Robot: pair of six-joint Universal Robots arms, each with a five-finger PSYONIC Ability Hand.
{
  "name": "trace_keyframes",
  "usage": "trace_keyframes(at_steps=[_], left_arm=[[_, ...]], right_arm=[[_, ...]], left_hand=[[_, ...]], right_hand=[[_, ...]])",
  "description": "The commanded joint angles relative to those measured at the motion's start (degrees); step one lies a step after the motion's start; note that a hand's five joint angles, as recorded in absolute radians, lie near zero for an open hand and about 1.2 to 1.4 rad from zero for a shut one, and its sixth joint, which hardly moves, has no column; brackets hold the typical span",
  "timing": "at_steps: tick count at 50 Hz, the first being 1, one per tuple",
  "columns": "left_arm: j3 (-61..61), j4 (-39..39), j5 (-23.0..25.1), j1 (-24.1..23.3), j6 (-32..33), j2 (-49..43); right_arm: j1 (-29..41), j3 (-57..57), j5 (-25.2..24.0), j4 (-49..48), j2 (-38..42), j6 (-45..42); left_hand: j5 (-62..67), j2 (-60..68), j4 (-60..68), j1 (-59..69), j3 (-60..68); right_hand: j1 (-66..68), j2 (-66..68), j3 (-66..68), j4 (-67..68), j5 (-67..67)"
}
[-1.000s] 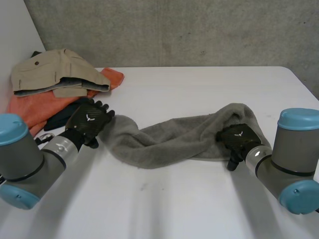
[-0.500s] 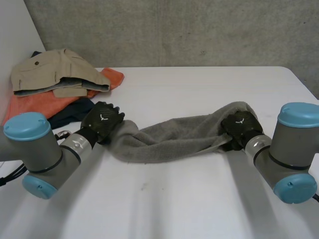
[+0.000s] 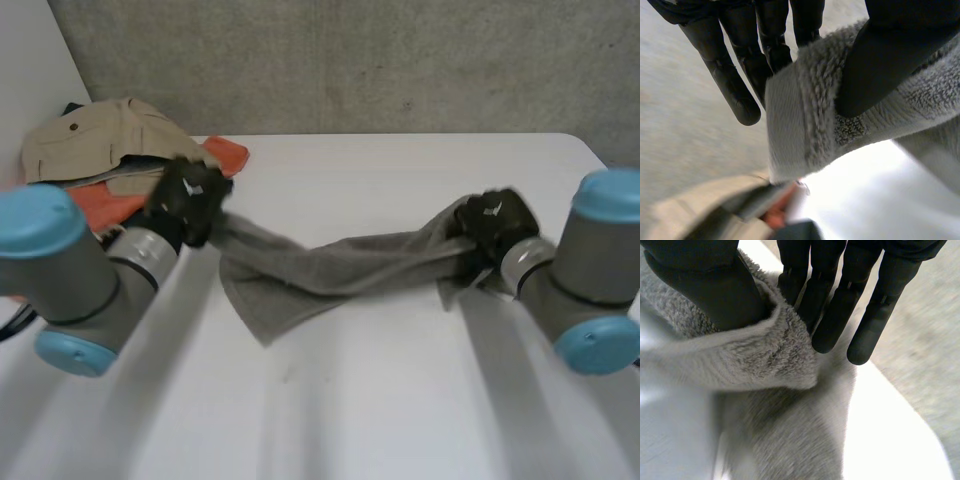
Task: Fold the laundry.
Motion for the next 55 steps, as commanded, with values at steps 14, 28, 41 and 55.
trace_keyframes(at_steps=[14, 28, 41, 55], left_arm=[[0.8, -23.6, -7.6, 0.0, -15.1, 27.5], [34.4, -17.1, -16.8, -3.6, -15.6, -2.2], [37.5, 2.7, -22.5, -4.7, -19.2, -1.6], [11.6, -8.7, -25.1, -4.7, -19.1, -2.2]], right_arm=[[-5.4, -28.5, -2.9, 40.7, -17.4, -10.5], [-4.4, -47.1, 8.7, 22.7, 4.0, -14.0], [-3.0, -33.6, 5.8, -9.6, -6.4, -8.5], [-3.7, -6.8, -3.6, 6.6, -5.8, -9.3]], left_hand=[[14.4, 11.7, 11.5, 14.6, 12.0], [14.4, 11.7, 11.5, 14.6, 12.0], [14.4, 11.7, 11.5, 14.6, 12.0], [14.4, 11.7, 11.5, 14.6, 12.0]], right_hand=[[16.4, 12.6, 12.1, 11.4, 14.2], [16.4, 12.6, 12.1, 11.4, 14.2], [16.4, 12.6, 12.1, 11.4, 14.2], [16.4, 12.6, 12.1, 11.4, 14.2]])
